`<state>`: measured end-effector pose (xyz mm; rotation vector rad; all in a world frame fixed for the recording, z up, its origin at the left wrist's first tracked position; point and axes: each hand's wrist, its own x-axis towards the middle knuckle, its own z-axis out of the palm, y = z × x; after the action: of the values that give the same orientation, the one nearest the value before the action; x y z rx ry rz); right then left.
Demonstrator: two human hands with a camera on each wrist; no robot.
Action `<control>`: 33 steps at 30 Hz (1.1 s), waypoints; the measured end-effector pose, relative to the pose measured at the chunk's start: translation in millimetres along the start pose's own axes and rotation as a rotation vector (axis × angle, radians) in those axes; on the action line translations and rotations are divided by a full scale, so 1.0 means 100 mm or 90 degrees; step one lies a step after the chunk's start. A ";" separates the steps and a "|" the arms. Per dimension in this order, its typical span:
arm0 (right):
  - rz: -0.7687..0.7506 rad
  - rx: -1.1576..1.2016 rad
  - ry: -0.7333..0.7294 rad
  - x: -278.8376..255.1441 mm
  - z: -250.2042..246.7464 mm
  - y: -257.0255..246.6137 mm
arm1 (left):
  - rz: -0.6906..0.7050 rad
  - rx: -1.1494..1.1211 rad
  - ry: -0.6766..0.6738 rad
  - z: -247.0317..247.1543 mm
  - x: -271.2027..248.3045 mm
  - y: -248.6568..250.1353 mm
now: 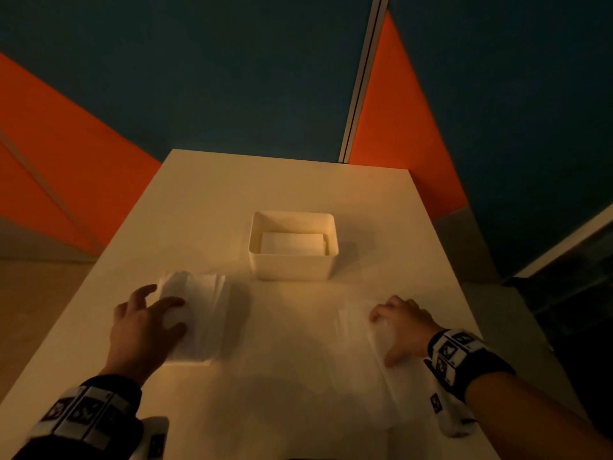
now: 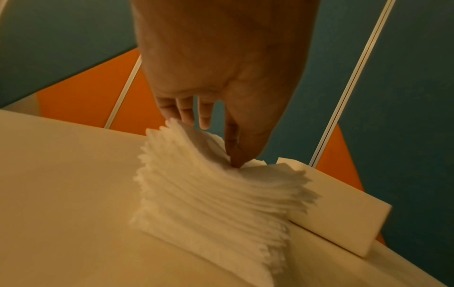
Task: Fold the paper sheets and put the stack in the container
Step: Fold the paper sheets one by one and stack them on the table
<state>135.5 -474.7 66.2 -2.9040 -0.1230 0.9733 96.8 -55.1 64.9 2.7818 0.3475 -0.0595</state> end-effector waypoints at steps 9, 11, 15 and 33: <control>-0.084 -0.174 0.017 0.02 0.06 -0.29 | -0.038 0.043 -0.018 -0.04 -0.05 0.10; -0.071 -0.147 -0.012 0.00 0.02 -0.31 | -0.041 0.052 -0.021 -0.06 -0.06 0.12; -0.088 -0.026 -0.067 -0.05 -0.12 -0.29 | -0.034 0.019 -0.006 -0.10 -0.06 0.21; -0.226 0.926 0.148 -0.30 -0.58 -0.79 | -0.010 -0.726 -0.545 -0.04 -0.15 1.24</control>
<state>142.4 -401.9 137.9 -1.5320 0.0700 0.3356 112.8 -170.4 110.0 1.4397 0.1001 -0.7558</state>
